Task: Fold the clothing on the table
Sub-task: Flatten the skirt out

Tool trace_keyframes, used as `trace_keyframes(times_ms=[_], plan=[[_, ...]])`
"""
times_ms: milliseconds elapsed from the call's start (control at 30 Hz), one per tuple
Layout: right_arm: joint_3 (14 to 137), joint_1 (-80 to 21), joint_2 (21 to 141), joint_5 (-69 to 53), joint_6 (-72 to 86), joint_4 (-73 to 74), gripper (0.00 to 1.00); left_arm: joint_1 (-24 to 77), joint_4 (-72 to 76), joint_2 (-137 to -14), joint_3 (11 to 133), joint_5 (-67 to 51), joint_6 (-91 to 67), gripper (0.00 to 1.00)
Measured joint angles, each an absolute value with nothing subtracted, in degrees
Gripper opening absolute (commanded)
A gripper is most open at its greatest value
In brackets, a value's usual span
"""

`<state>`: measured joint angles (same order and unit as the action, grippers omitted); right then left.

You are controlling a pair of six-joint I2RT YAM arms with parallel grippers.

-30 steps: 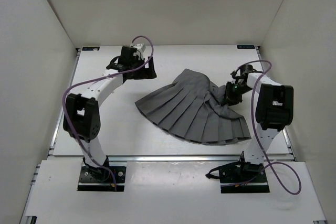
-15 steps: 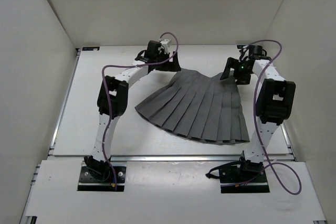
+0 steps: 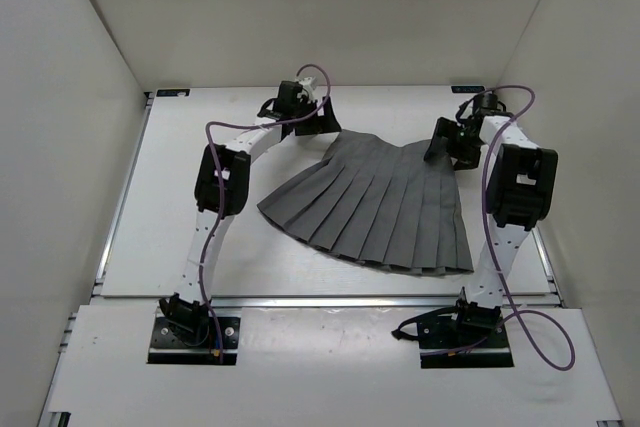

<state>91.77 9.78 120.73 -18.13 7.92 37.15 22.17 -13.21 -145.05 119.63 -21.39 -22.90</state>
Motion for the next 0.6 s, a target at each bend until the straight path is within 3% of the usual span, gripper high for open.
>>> trace_keyframes(times_ms=[167, 433, 600], plan=[[95.3, 9.8, 123.3, -15.7, 8.0, 37.3, 0.90, 21.4, -11.9, -147.8, 122.9, -22.3, -24.3, 0.93], [97.6, 11.7, 125.0, -15.9, 9.1, 37.2, 0.82, 22.5, -11.5, -148.5, 123.5, -25.7, -24.5, 0.95], [101.0, 11.3, 127.3, -15.9, 8.8, 37.7, 0.73, 24.1, -10.3, -148.5, 122.5, -28.1, -24.6, 0.95]])
